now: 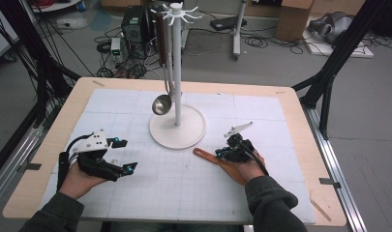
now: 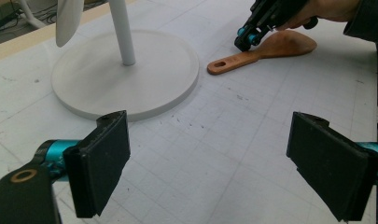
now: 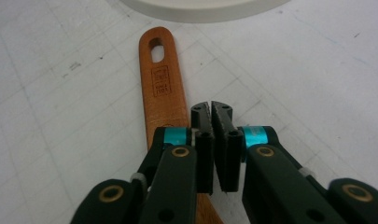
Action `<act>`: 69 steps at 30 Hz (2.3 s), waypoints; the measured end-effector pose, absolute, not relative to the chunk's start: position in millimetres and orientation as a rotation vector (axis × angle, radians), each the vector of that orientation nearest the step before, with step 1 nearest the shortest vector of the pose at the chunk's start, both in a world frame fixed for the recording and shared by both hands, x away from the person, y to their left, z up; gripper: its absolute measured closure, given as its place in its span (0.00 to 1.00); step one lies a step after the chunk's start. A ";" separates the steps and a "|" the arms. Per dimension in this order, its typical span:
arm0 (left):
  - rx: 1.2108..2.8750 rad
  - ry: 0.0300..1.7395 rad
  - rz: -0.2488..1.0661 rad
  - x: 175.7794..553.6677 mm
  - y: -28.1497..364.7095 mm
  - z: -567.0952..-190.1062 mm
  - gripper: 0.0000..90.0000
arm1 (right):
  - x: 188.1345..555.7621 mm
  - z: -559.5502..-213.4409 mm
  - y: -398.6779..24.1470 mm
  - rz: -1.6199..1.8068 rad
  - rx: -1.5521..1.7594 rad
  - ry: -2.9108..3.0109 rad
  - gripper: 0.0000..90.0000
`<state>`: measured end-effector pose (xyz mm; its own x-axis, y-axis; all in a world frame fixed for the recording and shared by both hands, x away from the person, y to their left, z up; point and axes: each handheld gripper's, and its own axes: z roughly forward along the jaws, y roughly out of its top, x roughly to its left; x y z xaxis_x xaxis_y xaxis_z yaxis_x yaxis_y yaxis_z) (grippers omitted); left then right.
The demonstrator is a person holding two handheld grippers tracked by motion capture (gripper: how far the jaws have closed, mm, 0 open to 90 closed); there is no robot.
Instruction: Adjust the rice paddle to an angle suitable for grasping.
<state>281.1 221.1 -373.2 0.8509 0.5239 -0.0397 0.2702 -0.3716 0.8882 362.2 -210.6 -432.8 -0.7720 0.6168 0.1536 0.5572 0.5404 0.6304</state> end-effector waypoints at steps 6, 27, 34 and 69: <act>1.973 0.585 0.302 281.3 220.6 -373.4 0.16 | 354.4 -424.5 -209.7 1.058 0.978 2.664 0.87; 1.980 0.579 0.295 282.2 219.1 -374.0 0.16 | 343.3 -429.9 -190.1 0.936 0.858 2.721 0.66; 1.986 0.581 0.292 283.0 217.9 -374.8 0.16 | 341.9 -429.4 -184.4 0.871 0.786 2.720 0.69; 1.984 0.596 0.268 285.9 211.2 -376.9 0.16 | 341.0 -432.0 -184.3 0.946 0.750 2.765 0.72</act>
<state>285.9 211.2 -376.9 0.8537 0.5166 -0.0660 0.2942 -0.3737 0.8797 341.0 -184.3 -432.0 -0.8691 0.4929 0.0418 0.4151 0.6808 0.6035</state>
